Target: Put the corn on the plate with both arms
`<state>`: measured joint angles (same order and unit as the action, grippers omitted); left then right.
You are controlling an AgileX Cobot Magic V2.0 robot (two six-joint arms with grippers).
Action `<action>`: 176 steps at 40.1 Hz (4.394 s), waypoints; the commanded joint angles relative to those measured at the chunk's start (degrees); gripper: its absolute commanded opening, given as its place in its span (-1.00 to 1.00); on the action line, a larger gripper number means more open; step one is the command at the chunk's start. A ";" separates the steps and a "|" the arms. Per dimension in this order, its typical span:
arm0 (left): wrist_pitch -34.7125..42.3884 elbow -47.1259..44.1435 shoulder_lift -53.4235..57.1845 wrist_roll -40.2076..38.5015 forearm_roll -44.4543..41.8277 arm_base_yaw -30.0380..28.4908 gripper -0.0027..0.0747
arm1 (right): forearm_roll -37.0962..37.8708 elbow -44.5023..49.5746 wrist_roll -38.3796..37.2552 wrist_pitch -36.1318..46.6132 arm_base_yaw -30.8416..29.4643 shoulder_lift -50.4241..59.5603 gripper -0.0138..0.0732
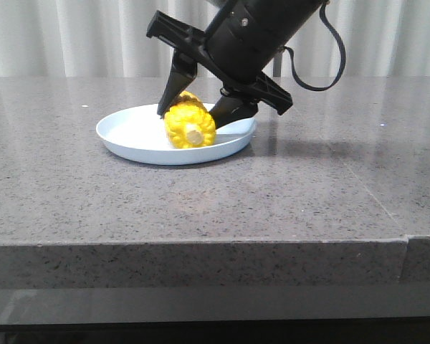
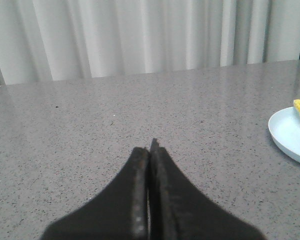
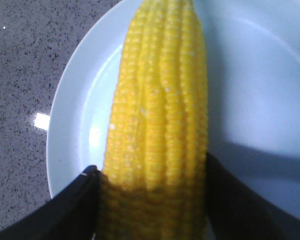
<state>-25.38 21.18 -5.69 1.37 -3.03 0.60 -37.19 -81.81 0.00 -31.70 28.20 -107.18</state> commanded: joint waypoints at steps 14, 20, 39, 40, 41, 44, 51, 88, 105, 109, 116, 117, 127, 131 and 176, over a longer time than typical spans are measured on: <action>4.96 1.57 -0.60 0.00 0.57 0.33 -0.98 | 1.86 -1.79 0.46 0.81 -4.84 11.64 0.70; 4.96 1.57 -0.60 0.00 0.57 0.33 -0.98 | 3.49 -1.79 0.46 -3.27 -8.33 15.78 0.54; 4.96 1.57 -0.60 0.00 0.57 0.33 -0.98 | 20.13 -1.37 0.68 -14.04 -17.22 25.53 -0.90; 4.96 1.57 -0.60 0.00 0.57 0.33 -0.98 | 22.05 -0.83 0.68 -14.29 -17.22 26.72 -0.89; 4.96 1.57 -0.60 0.00 0.57 0.33 -0.98 | 23.31 -0.03 0.68 -14.29 -17.22 28.07 -0.89; 4.96 1.57 -0.60 0.00 0.57 0.33 -0.98 | 27.28 2.97 0.68 -13.56 -17.22 31.85 -0.89; 4.96 1.57 -0.60 0.00 0.57 0.33 -0.98 | 32.87 15.21 0.63 -7.99 -17.22 43.03 -0.89; 4.96 1.57 -0.60 0.00 0.57 0.33 -0.98 | 33.73 60.24 0.63 8.36 -17.22 101.41 -0.89; 4.96 1.57 -0.60 0.00 0.57 0.33 -0.98 | 33.73 60.24 0.63 8.35 -17.22 101.40 -0.89; 4.96 1.57 -0.60 0.00 0.57 0.33 -0.98 | 33.73 60.24 0.63 8.35 -17.22 101.40 -0.89; 4.96 1.57 -0.60 0.00 0.57 0.33 -0.98 | 33.73 60.24 0.63 8.35 -17.22 101.40 -0.89; 4.96 1.57 -0.60 0.00 0.57 0.33 -0.98 | 33.73 60.24 0.63 8.35 -17.22 101.40 -0.89; 4.96 1.57 -0.60 0.00 0.57 0.33 -0.98 | 33.73 60.24 0.63 8.35 -17.22 101.40 -0.89; 4.96 1.57 -0.60 0.00 0.57 0.33 -0.98 | 33.73 60.24 0.63 8.35 -17.22 101.40 -0.89; 23.09 -21.65 7.01 -0.66 1.85 3.27 -0.98 | 33.73 60.24 0.63 8.33 -17.22 101.40 -0.89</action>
<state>-7.60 -0.35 0.17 1.26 -1.54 3.53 -3.28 -20.16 0.00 -27.75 11.26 -5.23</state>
